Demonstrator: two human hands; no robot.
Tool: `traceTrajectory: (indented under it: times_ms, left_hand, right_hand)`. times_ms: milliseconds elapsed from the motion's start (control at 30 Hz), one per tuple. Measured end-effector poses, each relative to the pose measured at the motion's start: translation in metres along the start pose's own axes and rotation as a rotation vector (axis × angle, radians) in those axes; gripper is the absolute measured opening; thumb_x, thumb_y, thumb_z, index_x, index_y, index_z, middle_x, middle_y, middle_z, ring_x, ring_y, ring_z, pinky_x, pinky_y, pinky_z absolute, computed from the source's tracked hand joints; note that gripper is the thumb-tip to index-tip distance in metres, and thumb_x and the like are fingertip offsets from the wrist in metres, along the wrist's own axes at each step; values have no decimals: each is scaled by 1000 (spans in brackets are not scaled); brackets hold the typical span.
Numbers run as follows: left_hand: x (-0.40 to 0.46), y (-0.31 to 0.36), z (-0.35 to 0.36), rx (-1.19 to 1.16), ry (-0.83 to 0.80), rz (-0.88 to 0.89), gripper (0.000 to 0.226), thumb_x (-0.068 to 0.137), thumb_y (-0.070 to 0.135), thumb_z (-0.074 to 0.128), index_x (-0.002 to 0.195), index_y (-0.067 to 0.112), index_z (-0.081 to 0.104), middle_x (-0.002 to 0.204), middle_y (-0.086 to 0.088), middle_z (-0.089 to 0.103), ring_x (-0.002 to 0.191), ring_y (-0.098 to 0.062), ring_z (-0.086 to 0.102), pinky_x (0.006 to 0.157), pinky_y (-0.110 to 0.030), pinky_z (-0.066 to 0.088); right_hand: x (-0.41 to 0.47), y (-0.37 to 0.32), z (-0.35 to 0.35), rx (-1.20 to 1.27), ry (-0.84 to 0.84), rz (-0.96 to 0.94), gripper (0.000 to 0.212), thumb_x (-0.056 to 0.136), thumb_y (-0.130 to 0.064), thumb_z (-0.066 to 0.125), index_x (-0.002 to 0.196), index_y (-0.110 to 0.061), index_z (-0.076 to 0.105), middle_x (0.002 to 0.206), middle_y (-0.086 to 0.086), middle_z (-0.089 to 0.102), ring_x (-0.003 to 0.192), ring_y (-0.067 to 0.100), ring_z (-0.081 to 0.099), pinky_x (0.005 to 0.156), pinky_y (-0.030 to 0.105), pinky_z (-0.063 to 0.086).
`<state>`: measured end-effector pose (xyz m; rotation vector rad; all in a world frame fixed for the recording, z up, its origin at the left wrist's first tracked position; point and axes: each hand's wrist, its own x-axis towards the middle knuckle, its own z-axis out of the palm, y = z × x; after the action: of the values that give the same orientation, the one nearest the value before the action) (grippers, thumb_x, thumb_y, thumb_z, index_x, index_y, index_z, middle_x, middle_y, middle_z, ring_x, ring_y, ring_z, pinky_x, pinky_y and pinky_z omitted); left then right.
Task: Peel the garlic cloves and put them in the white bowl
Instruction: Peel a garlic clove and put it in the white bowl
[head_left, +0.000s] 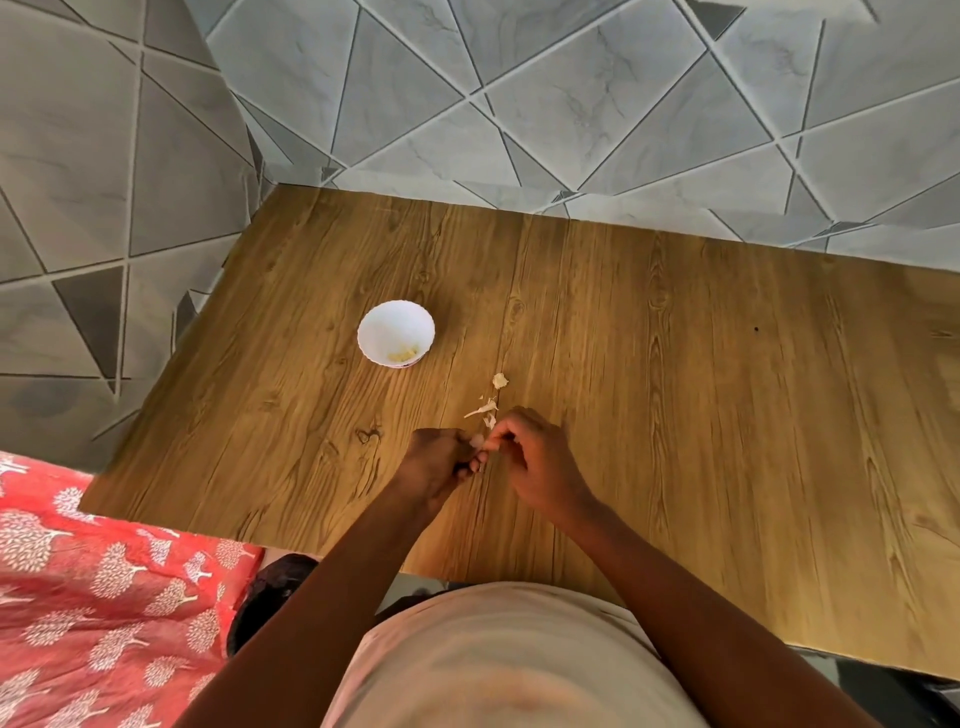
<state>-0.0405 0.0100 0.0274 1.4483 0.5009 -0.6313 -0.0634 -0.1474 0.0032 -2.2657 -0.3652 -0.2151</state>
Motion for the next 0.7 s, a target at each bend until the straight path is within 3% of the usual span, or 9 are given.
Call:
traceTrajectory:
  times_ms: [100, 200, 333, 500, 600, 700]
  left_hand:
    - [-6, -6, 1, 82, 51, 208, 14, 90, -10, 65, 83, -5, 76, 67, -14, 65, 58, -16, 54, 53, -24, 43]
    - [-8, -7, 1, 15, 94, 217, 15, 88, -15, 56, 90, -12, 71, 73, -17, 66, 63, -20, 56, 55, -27, 44]
    - [-8, -2, -2, -19, 105, 95, 17, 90, -13, 52, 90, -14, 69, 71, -19, 62, 58, -18, 53, 52, -28, 39]
    - [-5, -3, -4, 105, 95, -12, 27, 98, -1, 54, 75, -2, 70, 61, -10, 58, 50, -14, 47, 47, -26, 35]
    - [-4, -9, -1, 184, 165, 113, 25, 97, 8, 62, 77, 0, 74, 62, -8, 62, 57, -14, 52, 54, -29, 42]
    - [-3, -13, 4, 286, 264, 201, 19, 96, 12, 67, 80, 5, 75, 66, -4, 67, 55, -6, 54, 51, -21, 42]
  right_hand:
    - [2, -5, 7, 285, 28, 354, 12, 94, -2, 64, 84, -7, 61, 81, 2, 64, 77, 11, 58, 70, 32, 47]
    - [6, -9, 8, 467, -27, 519, 16, 97, -6, 62, 82, -8, 59, 76, -4, 59, 71, 4, 53, 68, 28, 43]
    - [5, -13, 7, 383, -59, 379, 20, 95, 1, 62, 84, -16, 58, 80, -10, 59, 77, -3, 56, 71, 15, 43]
    - [1, 0, 12, 75, -78, 69, 18, 86, 10, 64, 89, -7, 61, 89, 2, 60, 84, 14, 55, 70, 21, 43]
    - [0, 3, 15, 41, -64, 116, 16, 89, 5, 65, 90, -9, 59, 88, 0, 60, 83, 14, 56, 68, 26, 46]
    - [4, -1, 16, 150, -76, 292, 23, 96, -2, 62, 82, -19, 53, 75, -11, 54, 71, 2, 51, 64, 20, 40]
